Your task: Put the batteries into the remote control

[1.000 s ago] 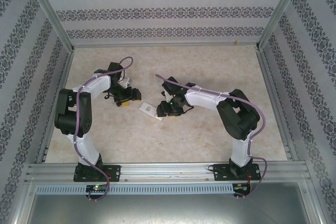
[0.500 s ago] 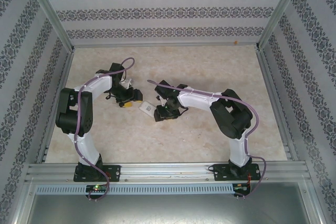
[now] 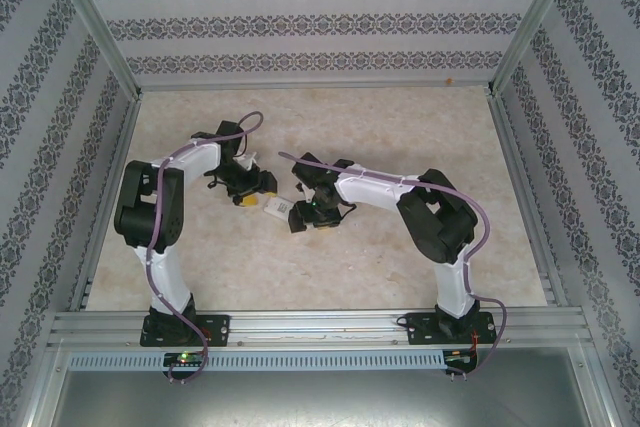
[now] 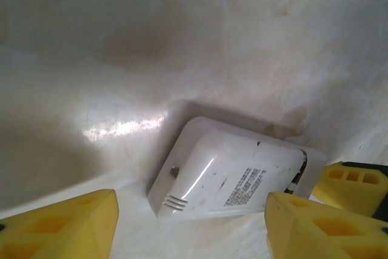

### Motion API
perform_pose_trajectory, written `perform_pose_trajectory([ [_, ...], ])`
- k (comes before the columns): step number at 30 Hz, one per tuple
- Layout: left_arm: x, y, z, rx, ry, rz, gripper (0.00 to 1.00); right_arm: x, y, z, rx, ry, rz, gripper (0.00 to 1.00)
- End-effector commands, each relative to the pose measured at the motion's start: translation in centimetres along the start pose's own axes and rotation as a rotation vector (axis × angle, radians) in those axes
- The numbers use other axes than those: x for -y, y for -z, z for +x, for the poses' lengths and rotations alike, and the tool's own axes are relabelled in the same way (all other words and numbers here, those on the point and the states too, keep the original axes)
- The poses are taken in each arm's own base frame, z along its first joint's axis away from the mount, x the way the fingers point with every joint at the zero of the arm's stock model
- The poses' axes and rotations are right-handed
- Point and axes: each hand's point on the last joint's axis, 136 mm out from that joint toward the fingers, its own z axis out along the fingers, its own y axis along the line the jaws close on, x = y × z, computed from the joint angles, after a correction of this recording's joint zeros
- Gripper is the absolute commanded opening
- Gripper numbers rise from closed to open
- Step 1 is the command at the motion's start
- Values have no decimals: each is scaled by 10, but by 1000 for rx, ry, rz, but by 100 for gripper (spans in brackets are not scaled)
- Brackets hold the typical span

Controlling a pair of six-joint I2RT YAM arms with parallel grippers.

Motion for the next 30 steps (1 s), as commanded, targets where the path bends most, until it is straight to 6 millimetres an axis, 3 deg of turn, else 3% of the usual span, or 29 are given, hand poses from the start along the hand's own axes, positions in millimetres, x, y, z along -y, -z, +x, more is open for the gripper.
perform_pose_trajectory([
  [1,7,0,2,-27,-47,18,70,5,23,-3,45,-53,-3,72],
  [6,12,-7,4,-83,-98,57,70,16,20,-10,67,-156,-15,62],
  [11,15,-13,9,-131,-106,98,64,15,9,-15,46,-180,-15,52],
  [18,25,-24,20,-180,-64,171,54,17,-1,-5,2,-180,-2,43],
  [26,25,-32,43,-195,8,181,38,19,-3,9,-29,-174,5,39],
  [30,22,-36,54,-191,27,164,36,12,2,11,-24,-137,-20,40],
])
